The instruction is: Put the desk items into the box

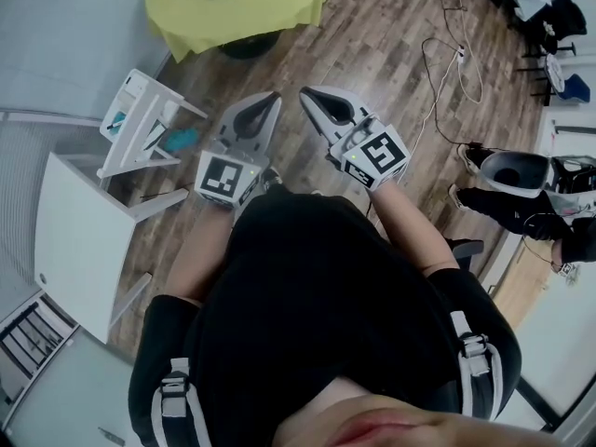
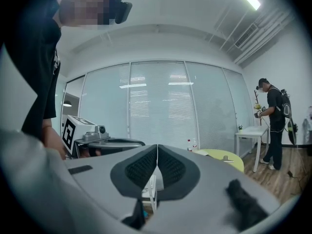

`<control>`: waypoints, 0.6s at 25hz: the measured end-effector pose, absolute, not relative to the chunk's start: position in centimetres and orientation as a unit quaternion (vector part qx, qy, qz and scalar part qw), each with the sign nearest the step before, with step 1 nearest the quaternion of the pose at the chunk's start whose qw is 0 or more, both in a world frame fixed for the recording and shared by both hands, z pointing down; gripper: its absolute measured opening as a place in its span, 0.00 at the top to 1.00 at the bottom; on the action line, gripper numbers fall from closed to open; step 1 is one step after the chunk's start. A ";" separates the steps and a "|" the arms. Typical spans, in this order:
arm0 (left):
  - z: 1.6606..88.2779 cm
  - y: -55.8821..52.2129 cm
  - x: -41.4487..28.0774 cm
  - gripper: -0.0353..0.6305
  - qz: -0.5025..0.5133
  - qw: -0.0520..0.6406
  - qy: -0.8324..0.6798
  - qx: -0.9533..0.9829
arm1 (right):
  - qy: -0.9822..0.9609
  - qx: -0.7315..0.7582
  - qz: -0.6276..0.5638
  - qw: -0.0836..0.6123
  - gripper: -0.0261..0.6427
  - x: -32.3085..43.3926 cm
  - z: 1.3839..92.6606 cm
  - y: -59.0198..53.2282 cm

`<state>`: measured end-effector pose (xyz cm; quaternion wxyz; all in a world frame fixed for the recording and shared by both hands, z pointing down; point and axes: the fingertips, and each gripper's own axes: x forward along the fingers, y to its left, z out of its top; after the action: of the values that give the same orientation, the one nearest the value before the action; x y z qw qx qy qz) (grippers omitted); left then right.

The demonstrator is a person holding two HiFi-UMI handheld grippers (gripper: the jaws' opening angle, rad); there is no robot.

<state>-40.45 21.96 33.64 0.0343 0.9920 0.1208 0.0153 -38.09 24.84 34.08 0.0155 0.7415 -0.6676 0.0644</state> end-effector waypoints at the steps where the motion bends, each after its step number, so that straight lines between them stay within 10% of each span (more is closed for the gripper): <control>1: 33.7 21.5 -40.2 0.93 0.016 0.036 0.123 0.992 | -0.667 0.742 0.065 0.016 0.93 -37.9 34.1 24.3; 15: 34.6 16.2 -33.9 0.93 0.027 0.031 0.128 0.991 | -0.663 0.745 0.068 0.013 0.93 -31.5 34.8 19.1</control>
<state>-33.93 16.19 34.59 0.0312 0.9909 0.1280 0.0268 -31.51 19.10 34.81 0.0128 0.7450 -0.6635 0.0676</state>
